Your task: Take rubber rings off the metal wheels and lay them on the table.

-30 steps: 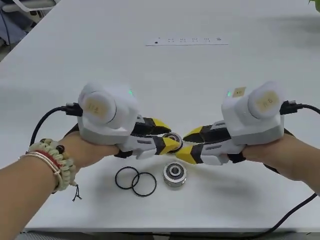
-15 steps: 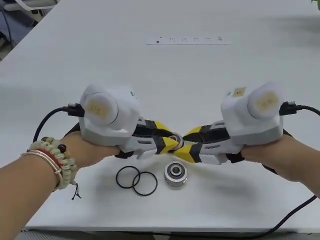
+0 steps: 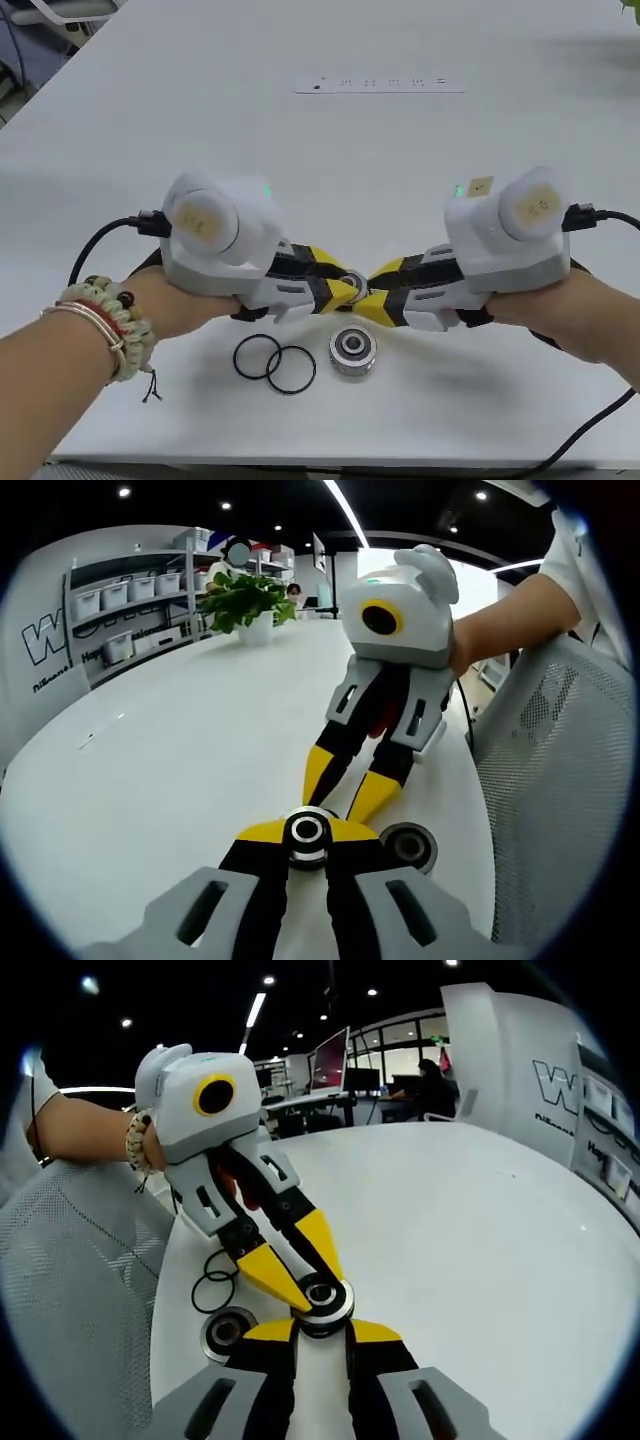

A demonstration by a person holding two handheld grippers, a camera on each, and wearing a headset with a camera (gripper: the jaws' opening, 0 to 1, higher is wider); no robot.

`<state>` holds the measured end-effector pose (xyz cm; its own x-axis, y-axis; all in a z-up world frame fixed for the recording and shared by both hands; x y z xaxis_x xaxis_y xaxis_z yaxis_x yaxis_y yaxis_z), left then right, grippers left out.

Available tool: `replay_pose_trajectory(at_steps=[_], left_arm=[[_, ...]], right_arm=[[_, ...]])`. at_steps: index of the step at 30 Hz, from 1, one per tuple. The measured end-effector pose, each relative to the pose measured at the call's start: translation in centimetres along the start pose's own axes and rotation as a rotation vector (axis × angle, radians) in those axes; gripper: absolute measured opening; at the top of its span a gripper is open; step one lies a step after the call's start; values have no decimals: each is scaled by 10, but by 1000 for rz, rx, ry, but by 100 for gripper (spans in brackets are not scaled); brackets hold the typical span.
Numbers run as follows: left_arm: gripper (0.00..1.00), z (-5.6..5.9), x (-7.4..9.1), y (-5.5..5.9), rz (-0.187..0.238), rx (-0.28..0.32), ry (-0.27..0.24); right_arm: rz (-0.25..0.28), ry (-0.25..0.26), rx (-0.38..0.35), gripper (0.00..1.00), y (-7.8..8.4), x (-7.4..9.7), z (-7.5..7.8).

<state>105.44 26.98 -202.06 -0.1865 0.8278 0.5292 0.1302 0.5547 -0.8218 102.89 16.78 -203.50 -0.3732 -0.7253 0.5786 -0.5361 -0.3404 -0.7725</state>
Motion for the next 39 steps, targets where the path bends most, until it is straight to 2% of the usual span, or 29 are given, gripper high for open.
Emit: replay_pose_trajectory(at_steps=[9,10,11,12,13,15,18,20,22,24,26,27,28,30,31,32,36,37,39], left_arm=[[8,0,0,2,4,-2,-1],[8,-1,0,2,3,-2,-1],[8,-1,1,3,1,-3,-1],[8,-1,1,3,3,0,3],[8,-1,1,3,4,0,2],[8,-1,1,3,5,0,0],[8,-2,1,4,4,0,-1],[8,-2,1,4,5,0,0],[8,-2,1,4,6,-2,-1],[8,-2,1,5,7,-4,1],[8,-1,2,5,8,-4,1],[8,-1,2,5,9,-5,2],[8,-1,2,5,10,-7,1],[8,-1,2,5,9,-9,1],[8,-1,2,5,10,-8,3],[8,-1,2,6,10,-8,4],[8,1,2,5,13,-14,8],[8,1,2,5,14,-15,8],[8,1,2,5,14,-13,7]], right_arm=[[-10,-8,19,12,0,2,2],[-12,-9,21,10,0,2,2],[-20,-3,30,3,0,3,3],[-16,34,64,0,0,4,8],[-11,-7,1,0,0,3,3],[-30,15,39,0,2,1,6],[-32,19,22,0,0,1,6],[-31,33,-10,0,0,1,9],[-25,52,-72,0,0,2,10],[-17,44,-155,0,1,2,10],[-29,52,-258,0,1,4,10],[-41,52,-349,0,0,4,10],[-42,56,-402,0,-1,5,12],[2,57,-440,0,-4,6,15],[23,53,-482,0,-6,7,16],[22,50,-499,0,-6,8,15],[6,50,-488,0,-5,9,12],[8,47,-508,0,-4,10,13],[48,-8,-606,0,-9,12,9]])
Point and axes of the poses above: the centre of the closed fingertips' face, and the gripper's own axes: x roughly backward along the fingers, z roughly to its right, y roughly out of its underside, the point moved 7 cm from there along x, roughly backward along the fingers, and after that the axes turned 12 degrees about -x, right-handed, at the moved point
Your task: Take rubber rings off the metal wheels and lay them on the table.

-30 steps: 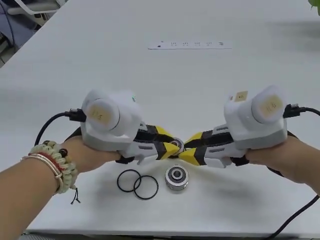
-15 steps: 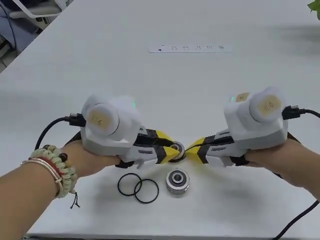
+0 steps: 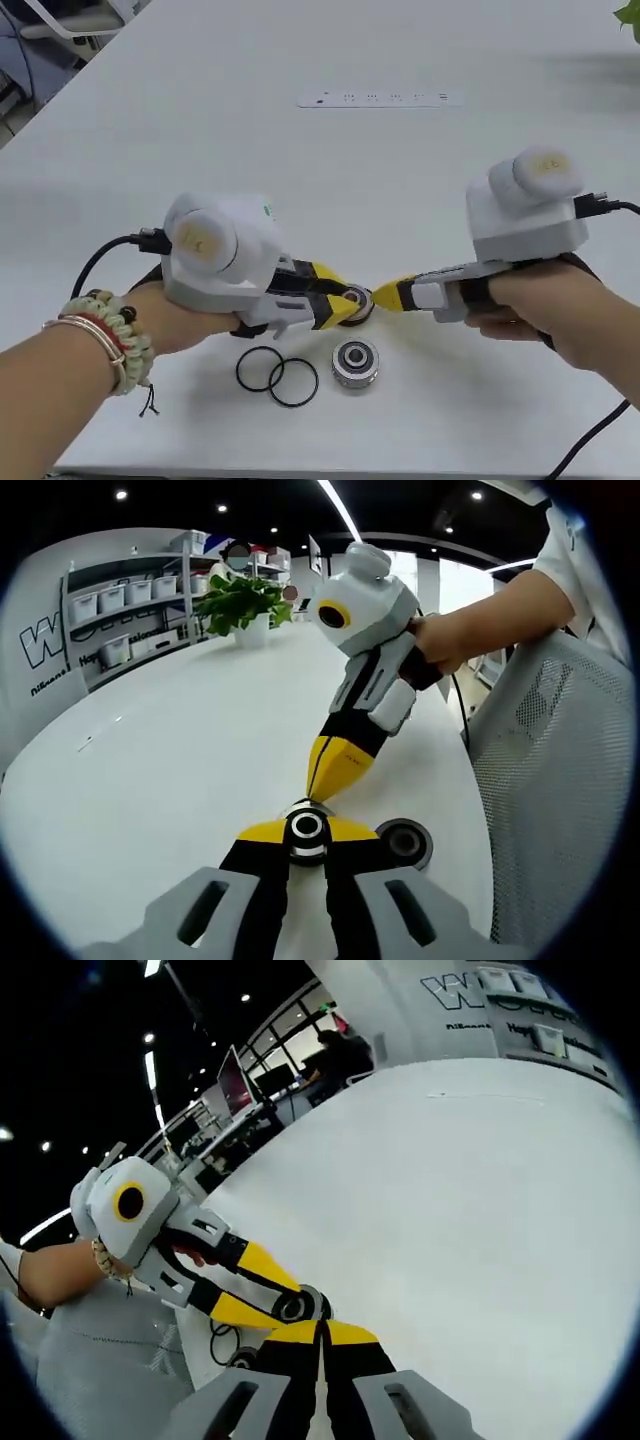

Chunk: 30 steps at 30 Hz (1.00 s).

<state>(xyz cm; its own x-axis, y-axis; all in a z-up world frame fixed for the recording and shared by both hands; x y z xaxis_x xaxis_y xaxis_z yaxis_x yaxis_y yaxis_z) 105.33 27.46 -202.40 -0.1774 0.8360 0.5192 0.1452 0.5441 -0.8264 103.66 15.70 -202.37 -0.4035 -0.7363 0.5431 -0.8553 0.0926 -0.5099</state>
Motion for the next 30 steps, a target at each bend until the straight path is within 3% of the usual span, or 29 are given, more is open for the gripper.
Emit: replay_pose_trajectory(at_steps=[1,2,7,30], left_arm=[[8,0,0,0,0,-1,-1],[8,0,0,0,1,-7,-2],[8,1,0,-1,-1,-12,-5],[8,2,1,-1,7,-9,-6]], right_arm=[[-14,20,-44,0,2,1,0],[-11,16,2,0,1,0,1],[-18,38,37,0,2,0,-7],[-22,-1,57,0,2,0,-12]])
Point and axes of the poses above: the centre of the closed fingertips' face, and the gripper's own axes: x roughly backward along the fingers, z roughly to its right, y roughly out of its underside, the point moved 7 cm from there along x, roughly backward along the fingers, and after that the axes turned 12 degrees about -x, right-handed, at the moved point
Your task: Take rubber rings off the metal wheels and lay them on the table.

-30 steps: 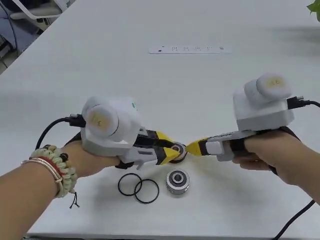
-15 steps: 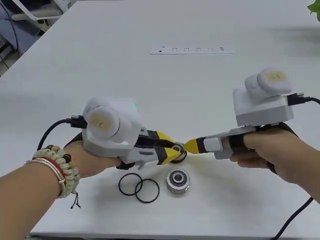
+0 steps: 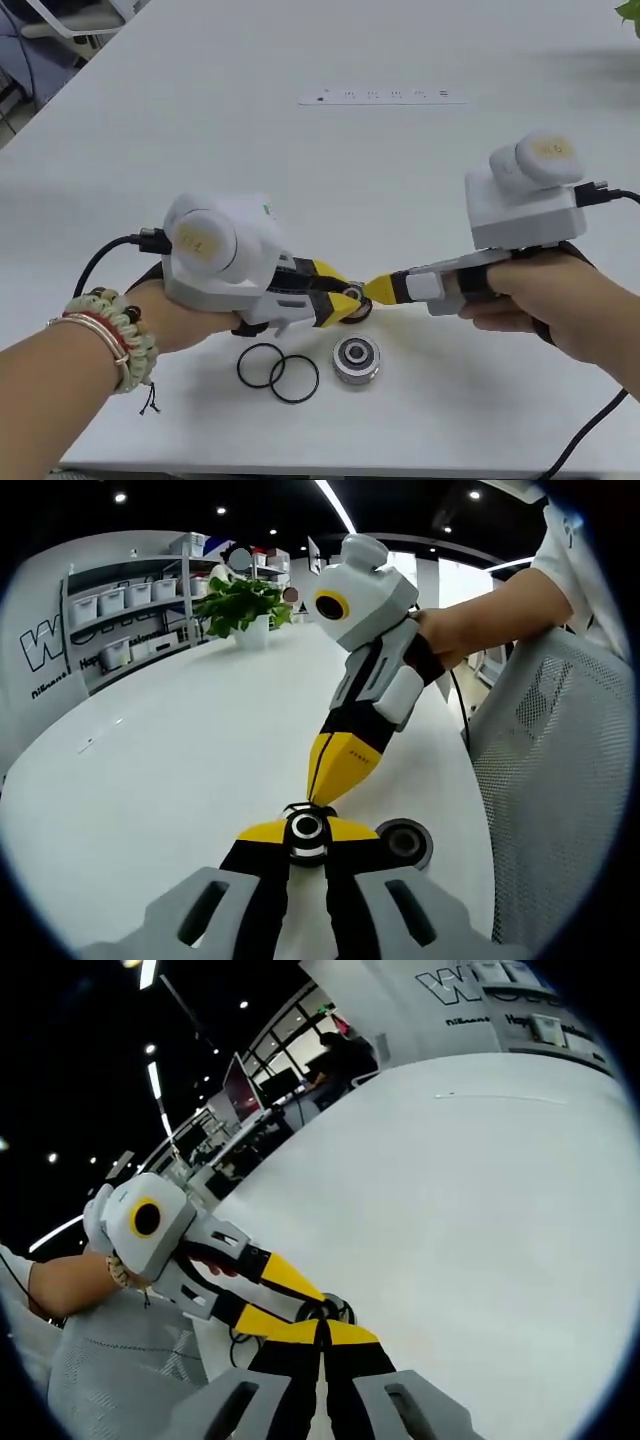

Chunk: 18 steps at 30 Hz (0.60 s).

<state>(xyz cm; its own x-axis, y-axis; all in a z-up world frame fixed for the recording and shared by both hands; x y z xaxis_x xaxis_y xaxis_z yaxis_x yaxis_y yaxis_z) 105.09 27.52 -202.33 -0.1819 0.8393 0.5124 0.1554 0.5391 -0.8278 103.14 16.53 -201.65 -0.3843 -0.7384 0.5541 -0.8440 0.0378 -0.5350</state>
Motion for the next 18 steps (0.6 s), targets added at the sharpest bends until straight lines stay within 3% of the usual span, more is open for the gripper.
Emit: replay_pose_trajectory(at_steps=[11,15,18], left_arm=[[8,0,0,0,8,4,0],[8,1,0,1,10,9,-3],[8,1,0,2,18,11,-9]], right_arm=[[19,-39,-9,0,-2,-1,-3],[2,-58,9,0,0,-2,-7],[4,-29,30,0,-1,-2,-5]])
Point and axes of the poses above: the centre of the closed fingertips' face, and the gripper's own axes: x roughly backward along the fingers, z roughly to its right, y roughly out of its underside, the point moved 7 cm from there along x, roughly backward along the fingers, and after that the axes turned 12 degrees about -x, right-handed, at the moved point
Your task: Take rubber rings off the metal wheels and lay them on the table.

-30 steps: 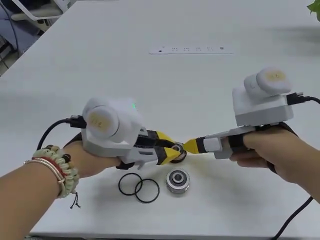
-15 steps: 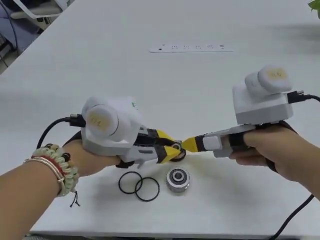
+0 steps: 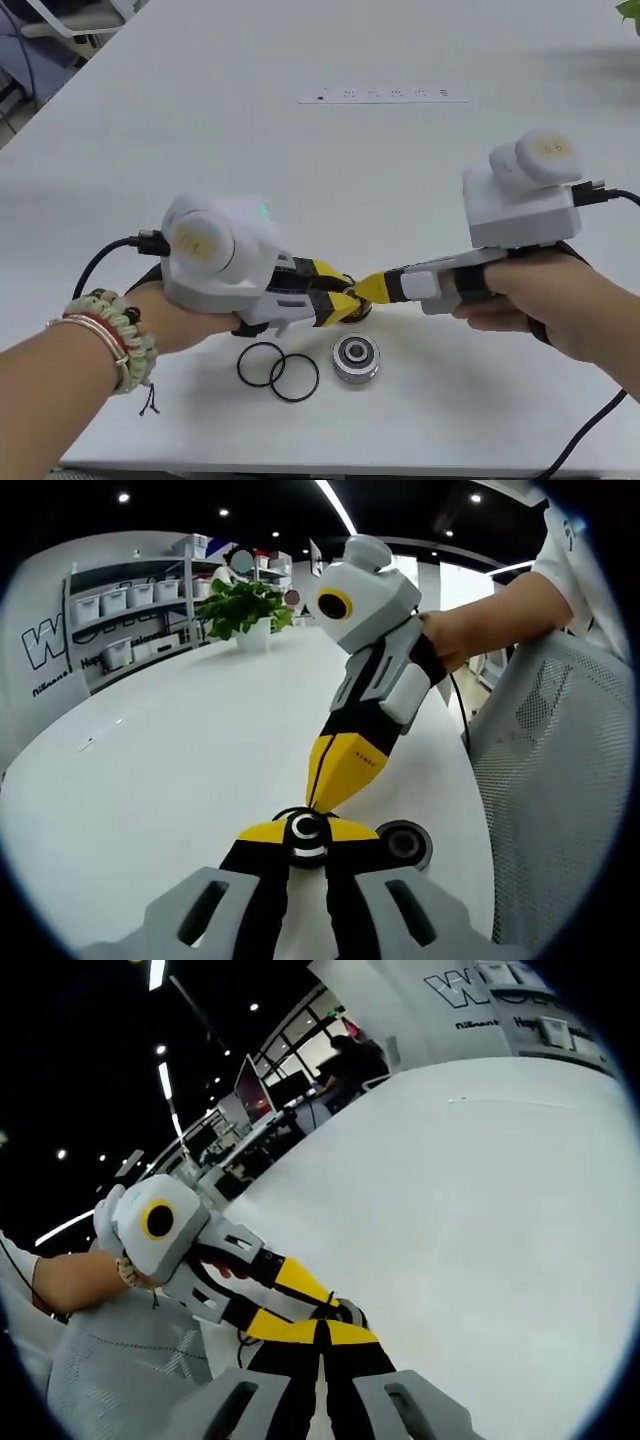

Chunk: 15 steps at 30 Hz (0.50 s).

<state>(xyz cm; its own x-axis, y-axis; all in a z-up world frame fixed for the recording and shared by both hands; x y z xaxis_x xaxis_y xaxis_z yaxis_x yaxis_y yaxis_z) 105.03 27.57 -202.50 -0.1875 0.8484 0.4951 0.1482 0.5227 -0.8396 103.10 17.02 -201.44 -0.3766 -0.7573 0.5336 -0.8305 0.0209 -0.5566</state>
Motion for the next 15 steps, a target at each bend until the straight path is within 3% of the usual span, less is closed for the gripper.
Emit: replay_pose_trajectory(at_steps=[7,15], left_arm=[[8,0,0,0,1,0,-6],[11,1,2,-5,-43,-40,18]], right_arm=[[-17,30,7,0,4,-1,4],[-10,43,18,0,3,-1,4]])
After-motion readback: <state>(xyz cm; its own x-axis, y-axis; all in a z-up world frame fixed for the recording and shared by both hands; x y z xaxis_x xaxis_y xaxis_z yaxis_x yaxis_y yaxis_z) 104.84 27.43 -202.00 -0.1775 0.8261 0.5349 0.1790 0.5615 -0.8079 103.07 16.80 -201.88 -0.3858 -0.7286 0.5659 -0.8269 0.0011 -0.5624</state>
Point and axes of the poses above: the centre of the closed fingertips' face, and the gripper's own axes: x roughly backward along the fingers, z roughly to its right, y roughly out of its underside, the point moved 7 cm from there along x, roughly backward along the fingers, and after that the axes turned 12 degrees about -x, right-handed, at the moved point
